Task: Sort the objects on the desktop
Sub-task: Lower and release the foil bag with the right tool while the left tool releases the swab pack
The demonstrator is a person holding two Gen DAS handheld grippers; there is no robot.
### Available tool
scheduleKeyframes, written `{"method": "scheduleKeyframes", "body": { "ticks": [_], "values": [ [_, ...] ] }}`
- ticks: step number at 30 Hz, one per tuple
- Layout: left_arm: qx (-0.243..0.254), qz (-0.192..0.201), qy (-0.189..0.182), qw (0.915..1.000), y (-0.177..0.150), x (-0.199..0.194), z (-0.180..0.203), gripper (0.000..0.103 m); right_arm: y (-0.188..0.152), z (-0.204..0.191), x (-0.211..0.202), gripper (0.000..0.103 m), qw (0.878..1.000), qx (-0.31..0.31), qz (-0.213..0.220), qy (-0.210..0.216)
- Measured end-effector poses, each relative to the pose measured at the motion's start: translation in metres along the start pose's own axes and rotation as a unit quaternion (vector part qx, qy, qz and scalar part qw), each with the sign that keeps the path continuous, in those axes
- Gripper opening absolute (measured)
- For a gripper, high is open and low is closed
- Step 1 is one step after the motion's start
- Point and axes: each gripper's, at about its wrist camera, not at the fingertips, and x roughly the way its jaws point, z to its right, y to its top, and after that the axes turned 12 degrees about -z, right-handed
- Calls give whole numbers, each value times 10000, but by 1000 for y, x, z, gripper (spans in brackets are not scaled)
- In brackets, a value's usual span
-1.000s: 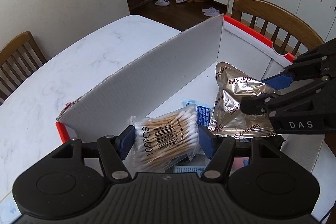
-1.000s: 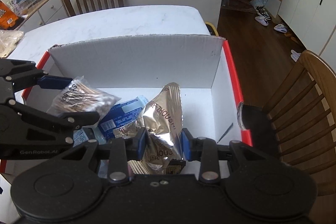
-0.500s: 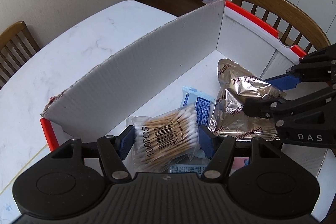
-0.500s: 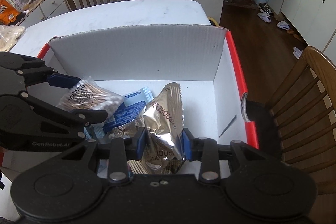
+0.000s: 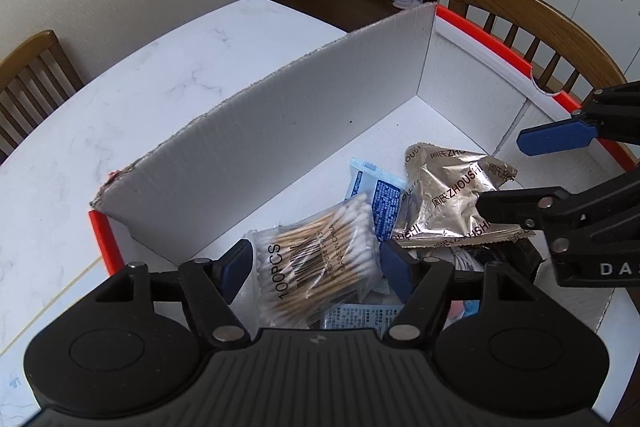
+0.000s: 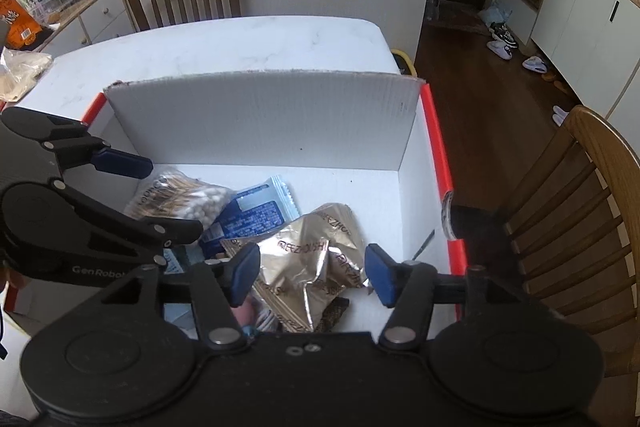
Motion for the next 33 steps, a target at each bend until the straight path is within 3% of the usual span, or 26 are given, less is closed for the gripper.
{"method": "scheduleKeyframes", "body": {
  "ticks": [3,22,30,33],
  "values": [
    [-18,57,17,10000,0,-5,-1,74,-3,0,-6,60,10000,-10,39,8],
    [-79,460,-182,9987,-23,-51,-7,78,-19,-20,-43,65,9995,-155,271,56],
    [-77,618,-234,9978,-39,-66,-13,82,-25,-32,-55,72,9992,-143,371,35],
    [-69,671,-267,9974,-46,-71,-15,85,-29,-35,-59,81,9991,-81,418,15]
  ]
}}
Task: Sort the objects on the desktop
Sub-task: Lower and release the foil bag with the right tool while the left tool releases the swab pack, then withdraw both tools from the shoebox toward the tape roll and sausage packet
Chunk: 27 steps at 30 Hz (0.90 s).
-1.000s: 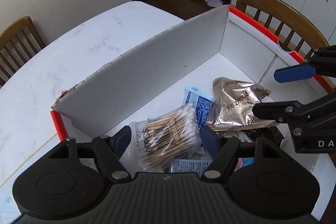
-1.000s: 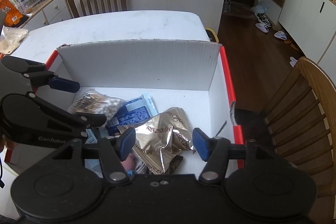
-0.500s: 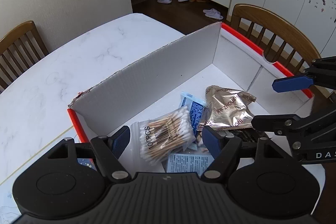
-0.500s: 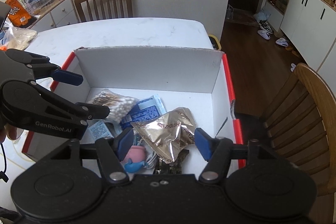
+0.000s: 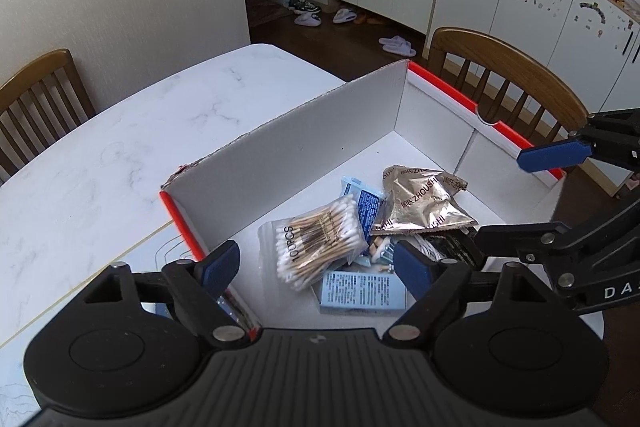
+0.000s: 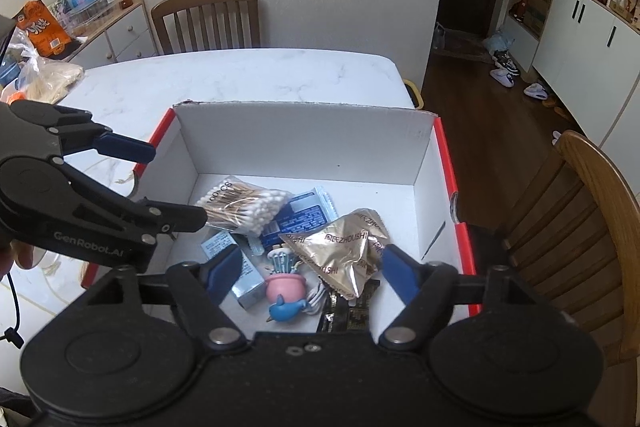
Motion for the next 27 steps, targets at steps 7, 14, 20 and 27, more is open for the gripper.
{"method": "scheduleKeyframes", "body": {
  "ticks": [7,14,20,27],
  "values": [
    [112,140,-149,9997,-18,-16,-4,99,-8,-13,-12,92,9999,104,130,9],
    [85,242,-290,9993,-38,-31,-16,101,-13,-28,-23,94,9989,338,299,81],
    [-34,341,-363,9988,-58,-46,-32,101,-14,-50,-29,94,9983,396,394,140],
    [-201,567,-106,9981,-83,-64,-53,101,-10,-80,-29,94,9986,315,403,120]
  ]
}}
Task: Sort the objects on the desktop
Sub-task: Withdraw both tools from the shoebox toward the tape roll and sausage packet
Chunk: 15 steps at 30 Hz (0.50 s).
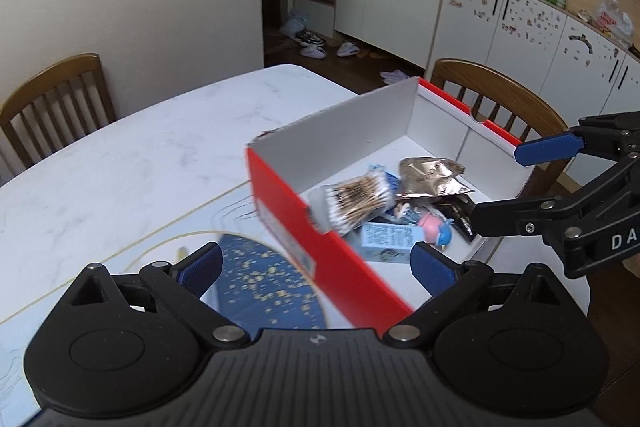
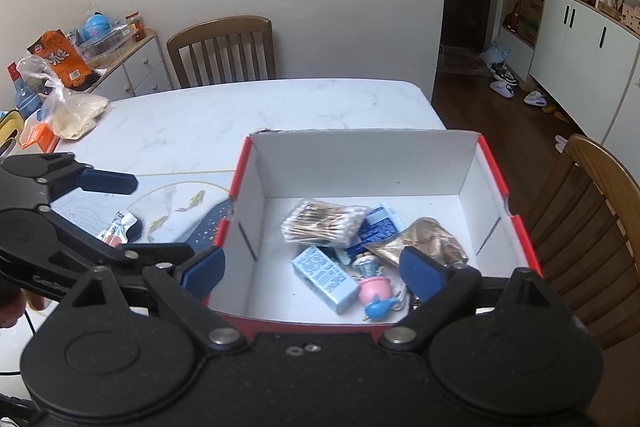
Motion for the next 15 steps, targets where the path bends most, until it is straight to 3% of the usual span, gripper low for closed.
{"method": "scheduleKeyframes", "body": {
  "ticks": [15],
  "values": [
    [-387,50,181,9991,-31,-24,-66,101,-3,-58,3,94,9998,-193,-37,49]
  ]
}}
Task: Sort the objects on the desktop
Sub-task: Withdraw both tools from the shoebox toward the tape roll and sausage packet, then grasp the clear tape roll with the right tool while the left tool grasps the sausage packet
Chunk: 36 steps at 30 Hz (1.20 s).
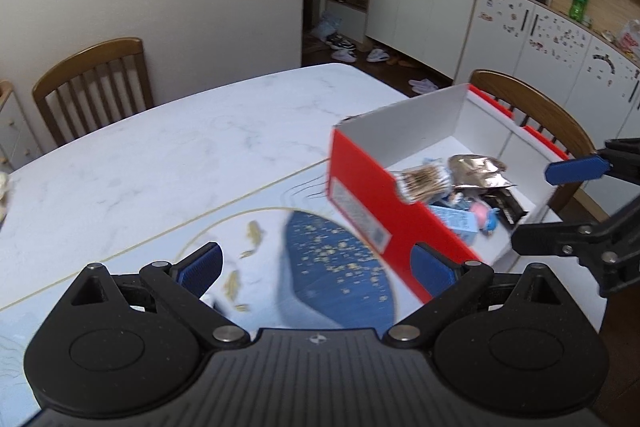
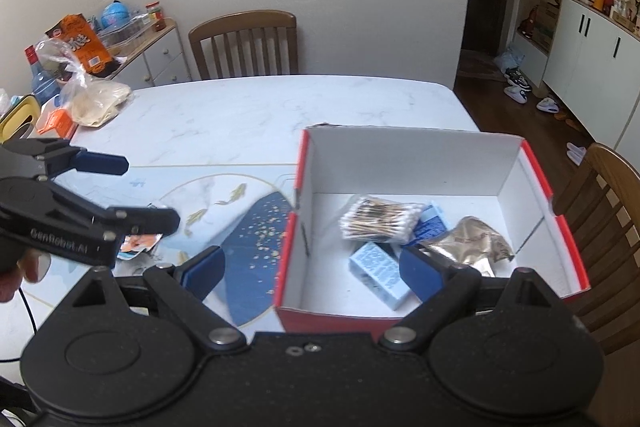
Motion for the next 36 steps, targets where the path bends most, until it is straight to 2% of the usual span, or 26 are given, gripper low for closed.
{"method": "scheduleKeyframes", "body": {
  "ticks": [17,36],
  "values": [
    [-448,-169,383,9981,-11,4,-78,101,8,-64,12,94,9990,-393,-35,212],
    [-778,-825,289,9931,-36,60,-122,101,4,-138,59,94,9948,-833,-461,362]
  ]
}}
